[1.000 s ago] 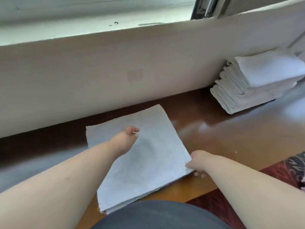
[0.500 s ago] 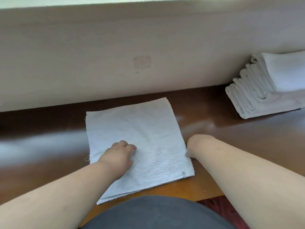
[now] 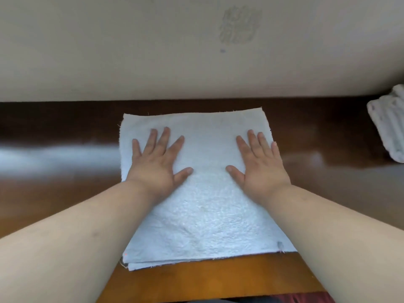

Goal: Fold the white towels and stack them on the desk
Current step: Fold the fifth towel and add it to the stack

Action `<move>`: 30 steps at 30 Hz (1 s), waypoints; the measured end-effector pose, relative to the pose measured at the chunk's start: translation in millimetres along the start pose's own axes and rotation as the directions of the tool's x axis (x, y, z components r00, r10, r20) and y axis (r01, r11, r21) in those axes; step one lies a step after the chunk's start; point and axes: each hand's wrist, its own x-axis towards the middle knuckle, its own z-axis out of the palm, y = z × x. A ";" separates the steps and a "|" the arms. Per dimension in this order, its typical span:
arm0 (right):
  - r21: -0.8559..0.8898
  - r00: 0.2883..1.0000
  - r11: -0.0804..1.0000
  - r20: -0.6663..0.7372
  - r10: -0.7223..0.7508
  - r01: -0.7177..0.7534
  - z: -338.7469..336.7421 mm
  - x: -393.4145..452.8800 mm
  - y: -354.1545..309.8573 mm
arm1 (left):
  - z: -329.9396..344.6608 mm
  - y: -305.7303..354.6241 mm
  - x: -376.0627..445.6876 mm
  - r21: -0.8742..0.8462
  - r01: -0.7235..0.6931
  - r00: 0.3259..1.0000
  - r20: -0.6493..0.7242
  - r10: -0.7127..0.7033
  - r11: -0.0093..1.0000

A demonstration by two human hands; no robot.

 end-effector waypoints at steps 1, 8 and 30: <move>-0.002 1.000 1.000 0.021 0.016 -0.016 -0.8 0.7 -2.9 | -3.6 -2.7 3.3 0.007 -0.013 1.000 0.026 0.013 1.000; 0.310 0.980 0.951 -0.192 0.051 0.011 -36.8 37.2 -59.4 | -34.6 13.1 34.6 -0.226 -0.089 0.984 -0.173 0.050 0.970; 0.094 0.988 0.984 0.010 -0.155 0.154 16.2 -58.8 -52.3 | 39.6 -9.0 -137.1 -0.096 -0.164 0.986 0.009 0.165 0.982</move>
